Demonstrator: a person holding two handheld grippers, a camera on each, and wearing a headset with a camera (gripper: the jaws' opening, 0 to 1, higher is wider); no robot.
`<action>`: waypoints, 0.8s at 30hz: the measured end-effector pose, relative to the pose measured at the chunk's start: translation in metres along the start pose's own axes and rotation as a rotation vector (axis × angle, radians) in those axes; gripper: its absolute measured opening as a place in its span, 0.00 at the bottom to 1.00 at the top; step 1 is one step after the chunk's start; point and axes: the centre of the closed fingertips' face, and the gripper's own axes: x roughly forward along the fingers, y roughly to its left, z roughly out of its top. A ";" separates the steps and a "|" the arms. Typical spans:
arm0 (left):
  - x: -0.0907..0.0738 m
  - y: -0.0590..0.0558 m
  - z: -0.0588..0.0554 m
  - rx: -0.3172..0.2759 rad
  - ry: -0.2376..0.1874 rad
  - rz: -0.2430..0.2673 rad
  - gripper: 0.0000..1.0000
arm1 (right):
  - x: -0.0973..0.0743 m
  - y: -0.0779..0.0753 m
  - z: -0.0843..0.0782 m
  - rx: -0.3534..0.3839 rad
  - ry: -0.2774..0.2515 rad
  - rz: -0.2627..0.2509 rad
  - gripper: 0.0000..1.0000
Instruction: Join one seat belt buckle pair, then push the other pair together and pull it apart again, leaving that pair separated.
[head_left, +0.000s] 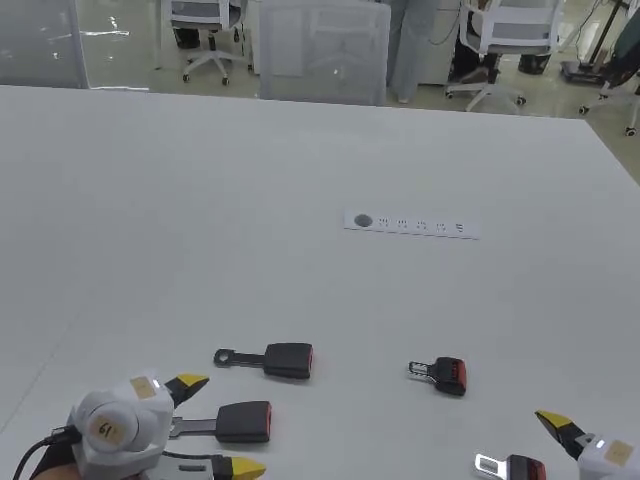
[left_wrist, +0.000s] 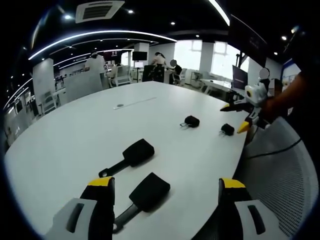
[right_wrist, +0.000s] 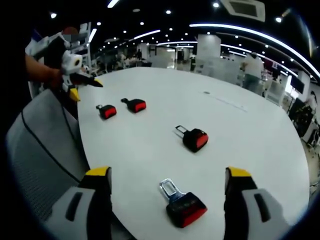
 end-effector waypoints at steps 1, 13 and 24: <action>0.000 0.000 0.000 0.002 0.001 -0.001 0.88 | 0.000 0.000 0.000 0.001 0.001 0.000 0.95; 0.000 0.003 0.003 0.008 -0.006 0.002 0.86 | -0.002 -0.004 -0.002 0.003 0.008 -0.009 0.95; 0.001 0.004 0.003 0.005 -0.012 0.003 0.86 | -0.005 -0.008 0.000 0.003 0.008 -0.016 0.95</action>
